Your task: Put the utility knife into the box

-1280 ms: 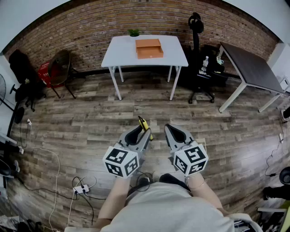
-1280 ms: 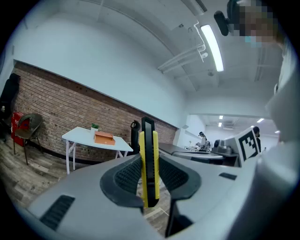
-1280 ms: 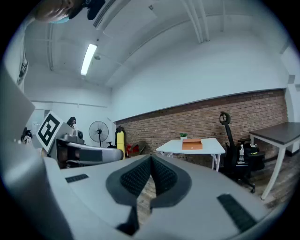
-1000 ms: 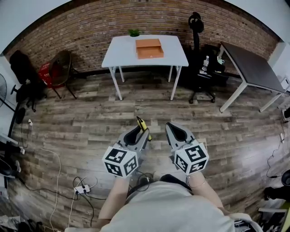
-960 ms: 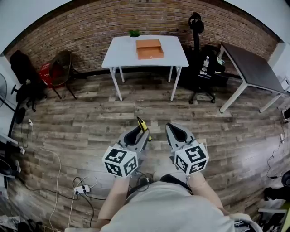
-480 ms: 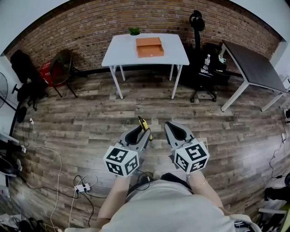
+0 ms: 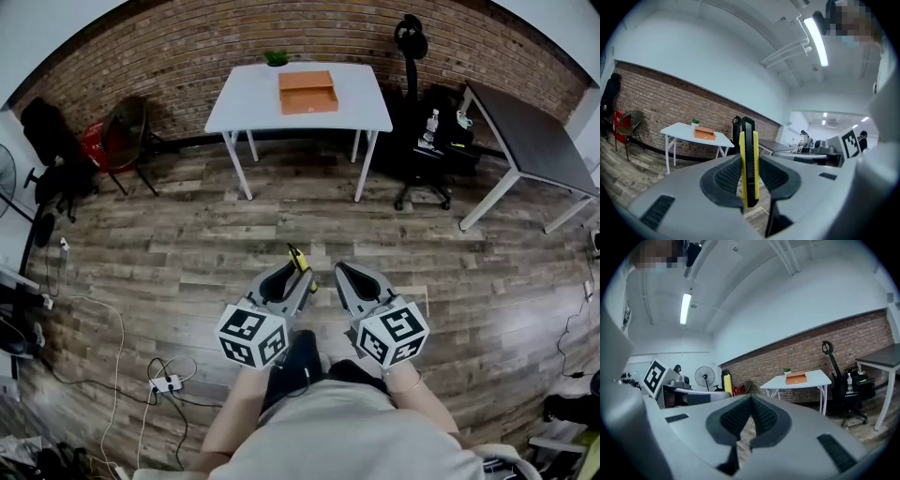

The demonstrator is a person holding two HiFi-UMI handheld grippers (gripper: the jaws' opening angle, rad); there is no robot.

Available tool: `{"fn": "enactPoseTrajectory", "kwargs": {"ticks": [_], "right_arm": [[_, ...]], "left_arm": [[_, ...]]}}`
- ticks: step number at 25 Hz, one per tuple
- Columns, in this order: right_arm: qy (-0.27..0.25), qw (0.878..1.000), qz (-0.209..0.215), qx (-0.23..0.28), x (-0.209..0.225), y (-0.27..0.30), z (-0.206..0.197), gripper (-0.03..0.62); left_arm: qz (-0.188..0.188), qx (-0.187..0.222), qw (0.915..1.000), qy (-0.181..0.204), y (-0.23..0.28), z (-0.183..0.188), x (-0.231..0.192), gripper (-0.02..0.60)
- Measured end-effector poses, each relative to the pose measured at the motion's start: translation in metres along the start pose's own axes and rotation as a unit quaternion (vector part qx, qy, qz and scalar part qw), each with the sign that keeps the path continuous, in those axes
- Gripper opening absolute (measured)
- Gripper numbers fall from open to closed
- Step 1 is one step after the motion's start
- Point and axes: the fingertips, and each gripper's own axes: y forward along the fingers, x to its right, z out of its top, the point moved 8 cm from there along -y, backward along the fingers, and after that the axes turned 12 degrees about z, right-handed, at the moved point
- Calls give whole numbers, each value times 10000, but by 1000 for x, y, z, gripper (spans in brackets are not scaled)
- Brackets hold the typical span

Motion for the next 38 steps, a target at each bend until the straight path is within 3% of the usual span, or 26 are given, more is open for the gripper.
{"fn": "enactPoseTrajectory", "kwargs": {"ticks": [8, 14, 20, 28, 38], "right_arm": [[143, 9997, 112, -158, 46, 35, -1, -2], [176, 9997, -52, -136, 106, 98, 12, -2], [74, 9993, -112, -361, 167, 187, 49, -2], [192, 9989, -400, -121, 234, 282, 91, -2], [403, 9970, -646, -130, 287, 331, 99, -2]], "left_arm": [[193, -16, 9996, -224, 47, 5, -33, 114], [29, -134, 9997, -192, 116, 26, -83, 114], [-192, -119, 9996, -196, 193, 80, -155, 114], [-389, -129, 9992, -3, 279, 144, -242, 114], [-646, -454, 9968, -146, 351, 149, -278, 114]]}}
